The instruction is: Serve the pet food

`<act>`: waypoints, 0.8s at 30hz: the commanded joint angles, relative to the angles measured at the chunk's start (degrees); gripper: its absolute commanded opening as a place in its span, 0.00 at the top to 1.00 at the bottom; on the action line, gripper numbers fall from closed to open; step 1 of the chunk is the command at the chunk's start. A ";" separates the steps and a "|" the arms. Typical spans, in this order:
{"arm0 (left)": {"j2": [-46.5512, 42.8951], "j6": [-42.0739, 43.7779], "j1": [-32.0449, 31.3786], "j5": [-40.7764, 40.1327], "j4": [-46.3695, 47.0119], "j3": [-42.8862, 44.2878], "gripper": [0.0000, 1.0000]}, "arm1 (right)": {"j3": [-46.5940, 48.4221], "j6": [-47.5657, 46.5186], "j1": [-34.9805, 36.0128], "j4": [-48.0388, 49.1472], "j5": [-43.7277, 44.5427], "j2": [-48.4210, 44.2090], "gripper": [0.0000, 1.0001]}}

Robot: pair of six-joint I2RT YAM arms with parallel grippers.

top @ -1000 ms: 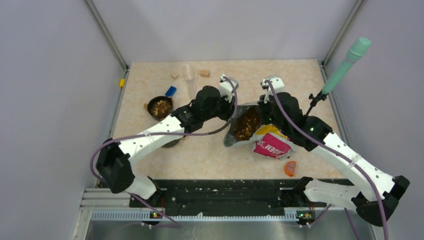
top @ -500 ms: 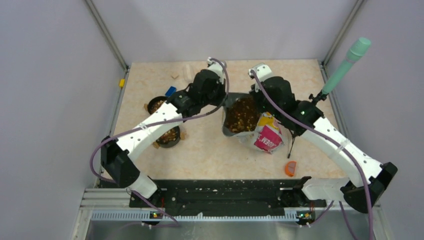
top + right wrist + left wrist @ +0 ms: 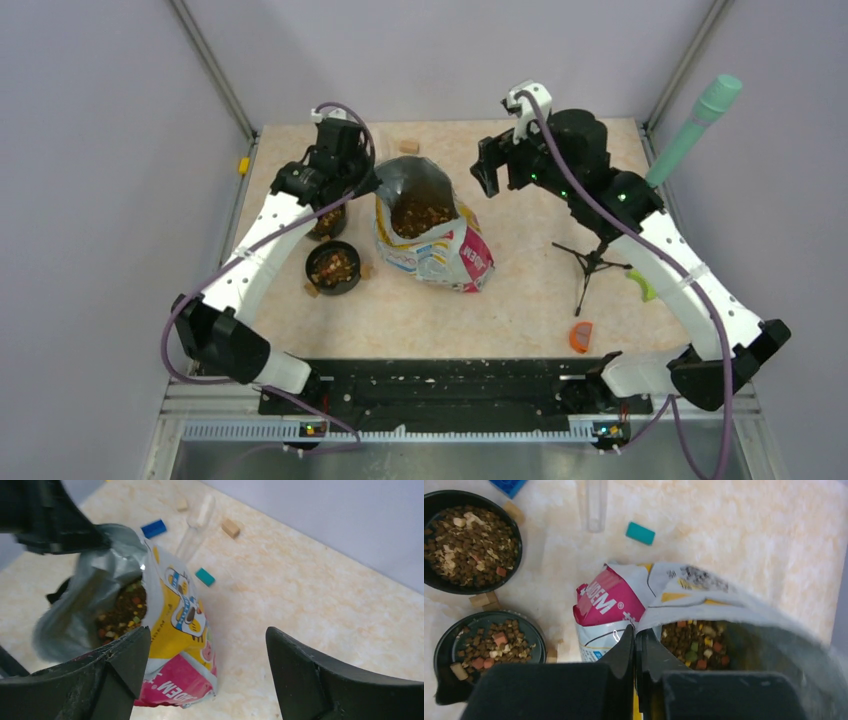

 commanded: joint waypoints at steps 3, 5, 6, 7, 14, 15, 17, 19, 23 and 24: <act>5.95 -7.13 4.26 -2.88 0.64 9.23 1.00 | 2.42 1.00 -0.76 1.89 -15.03 -5.99 0.13; 7.10 -7.20 4.58 -3.50 -1.12 12.00 1.00 | -6.41 -1.57 -0.63 5.11 -19.15 -8.59 0.13; 7.28 -7.23 4.64 -3.44 -1.55 12.62 1.00 | -11.73 -2.90 -0.29 8.66 -21.65 -11.32 0.13; 7.27 -7.29 4.76 -3.09 -1.61 12.83 1.00 | -17.70 -3.75 0.55 12.86 -22.38 -13.72 0.13; 7.14 -8.59 4.93 -0.03 0.84 10.41 1.00 | -34.66 -8.13 10.00 28.11 -15.17 -17.70 0.11; 7.07 -8.84 4.95 0.15 1.23 10.06 1.00 | -35.54 -8.14 11.11 29.59 -15.08 -17.03 0.11; 7.10 -9.48 4.95 0.47 1.62 9.80 1.00 | -38.03 -7.03 12.59 37.05 -13.99 -15.87 0.12; 7.30 -9.47 4.95 1.16 2.05 9.78 1.00 | -39.15 -6.02 13.62 42.11 -10.90 -13.80 0.15; 7.85 -9.43 5.02 1.30 1.74 10.49 1.00 | -37.83 -5.47 14.07 48.27 -6.77 -9.51 0.19; 7.97 -9.47 4.96 1.25 1.54 10.68 1.00 | -37.98 -5.54 14.10 50.35 -5.51 -8.58 0.22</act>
